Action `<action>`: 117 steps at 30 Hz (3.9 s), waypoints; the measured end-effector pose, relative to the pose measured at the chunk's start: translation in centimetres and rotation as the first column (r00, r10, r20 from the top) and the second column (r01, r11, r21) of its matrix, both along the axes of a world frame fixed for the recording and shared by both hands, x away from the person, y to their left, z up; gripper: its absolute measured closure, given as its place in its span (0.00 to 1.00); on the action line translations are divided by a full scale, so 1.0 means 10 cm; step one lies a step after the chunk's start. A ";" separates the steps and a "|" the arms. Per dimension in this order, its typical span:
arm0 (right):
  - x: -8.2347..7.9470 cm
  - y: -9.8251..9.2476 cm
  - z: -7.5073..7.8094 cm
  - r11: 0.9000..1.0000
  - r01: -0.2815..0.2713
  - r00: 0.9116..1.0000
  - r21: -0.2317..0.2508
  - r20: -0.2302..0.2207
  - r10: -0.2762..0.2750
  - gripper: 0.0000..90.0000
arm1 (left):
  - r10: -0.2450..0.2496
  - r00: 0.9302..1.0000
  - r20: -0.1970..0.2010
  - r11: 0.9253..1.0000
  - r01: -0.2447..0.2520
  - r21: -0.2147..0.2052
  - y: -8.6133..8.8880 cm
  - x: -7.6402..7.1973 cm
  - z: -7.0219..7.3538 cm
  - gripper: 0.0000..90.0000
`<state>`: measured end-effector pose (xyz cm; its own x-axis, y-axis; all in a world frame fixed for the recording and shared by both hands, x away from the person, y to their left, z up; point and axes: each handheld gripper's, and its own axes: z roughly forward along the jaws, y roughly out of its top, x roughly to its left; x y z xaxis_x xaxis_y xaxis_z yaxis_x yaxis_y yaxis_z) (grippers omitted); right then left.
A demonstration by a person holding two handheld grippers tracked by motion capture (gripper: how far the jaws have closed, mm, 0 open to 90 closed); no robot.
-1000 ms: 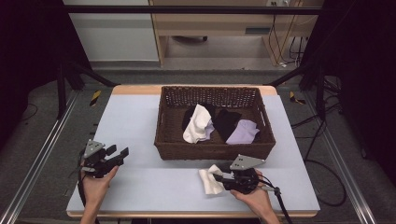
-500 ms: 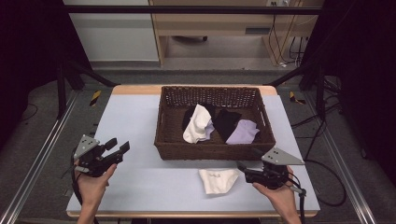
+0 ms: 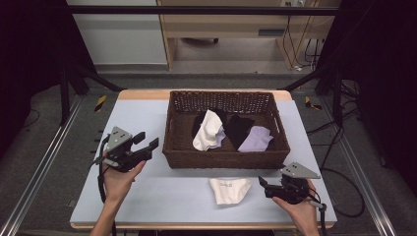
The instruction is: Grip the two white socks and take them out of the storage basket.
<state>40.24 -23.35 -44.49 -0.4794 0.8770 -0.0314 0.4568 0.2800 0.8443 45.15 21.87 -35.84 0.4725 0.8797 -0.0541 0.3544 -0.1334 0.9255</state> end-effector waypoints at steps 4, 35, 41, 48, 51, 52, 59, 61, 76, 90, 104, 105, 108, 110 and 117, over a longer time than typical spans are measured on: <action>0.02 -0.04 -0.10 1.000 0.015 1.000 -0.005 -0.021 -0.015 0.17 | -0.010 1.000 0.006 1.000 0.010 0.002 -0.20 0.14 0.12 0.49; 0.08 -0.12 -0.28 1.000 0.029 0.998 -0.004 -0.050 -0.029 0.25 | -0.082 0.996 0.041 0.994 0.079 0.078 -1.53 1.11 0.34 0.44; 0.08 -0.11 -0.29 1.000 0.025 0.998 -0.012 -0.051 -0.025 0.25 | -0.056 0.998 0.015 0.995 0.055 0.077 -1.59 1.32 0.24 0.44; 0.08 -0.11 -0.29 1.000 0.023 0.998 -0.008 -0.054 -0.024 0.25 | -0.022 1.000 -0.016 0.997 0.023 0.072 -1.59 1.51 0.14 0.44; 0.09 -0.10 -0.30 1.000 0.017 0.998 -0.012 -0.053 -0.018 0.25 | -0.007 1.000 -0.027 0.996 0.009 0.086 -1.62 1.62 0.06 0.44; 0.09 -0.10 -0.31 1.000 0.016 0.998 -0.012 -0.055 -0.017 0.25 | -0.003 0.999 -0.032 0.996 0.006 0.090 -1.63 1.65 0.04 0.44; 0.09 -0.08 -0.32 1.000 0.008 0.998 -0.017 -0.059 -0.009 0.25 | -0.001 0.994 -0.105 0.991 0.015 0.136 -1.75 1.78 -0.23 0.41; 0.08 -0.08 -0.31 1.000 0.009 0.998 -0.015 -0.059 -0.010 0.25 | -0.005 0.993 -0.122 0.987 0.024 0.156 -1.77 1.81 -0.33 0.41; 0.10 -0.09 -0.33 1.000 0.006 0.998 -0.016 -0.069 -0.007 0.25 | -0.035 0.975 -0.219 0.977 0.079 0.198 -1.84 1.90 -0.56 0.35; 0.10 -0.07 -0.33 1.000 -0.004 0.997 -0.017 -0.072 0.003 0.25 | -0.045 0.954 -0.296 0.962 0.121 0.245 -1.90 1.93 -0.73 0.45; 0.10 -0.06 -0.34 1.000 -0.008 0.997 -0.023 -0.080 0.006 0.25 | -0.041 0.931 -0.362 0.972 0.121 0.201 -1.82 1.89 -0.73 0.89; 0.10 -0.06 -0.34 1.000 -0.010 0.997 -0.024 -0.077 0.009 0.25 | -0.040 0.929 -0.369 0.972 0.121 0.201 -1.81 1.89 -0.73 0.92; 0.10 -0.06 -0.34 1.000 -0.011 0.997 -0.024 -0.076 0.010 0.26 | -0.037 0.928 -0.371 0.975 0.115 0.192 -1.79 1.89 -0.72 0.94; 0.10 -0.06 -0.34 1.000 -0.012 0.997 -0.025 -0.076 0.010 0.26 | -0.039 0.925 -0.378 0.976 0.117 0.186 -1.78 1.88 -0.72 0.95; 0.10 -0.07 -0.34 1.000 -0.011 0.997 -0.023 -0.076 0.009 0.26 | -0.045 0.932 -0.359 0.977 0.116 0.177 -1.75 1.86 -0.67 0.97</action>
<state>41.19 -24.08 -47.87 -0.4899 0.8716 -0.0153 0.5167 0.3045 0.8002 63.71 4.40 -42.54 0.5239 0.8494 -0.0635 0.6325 -0.3379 0.6969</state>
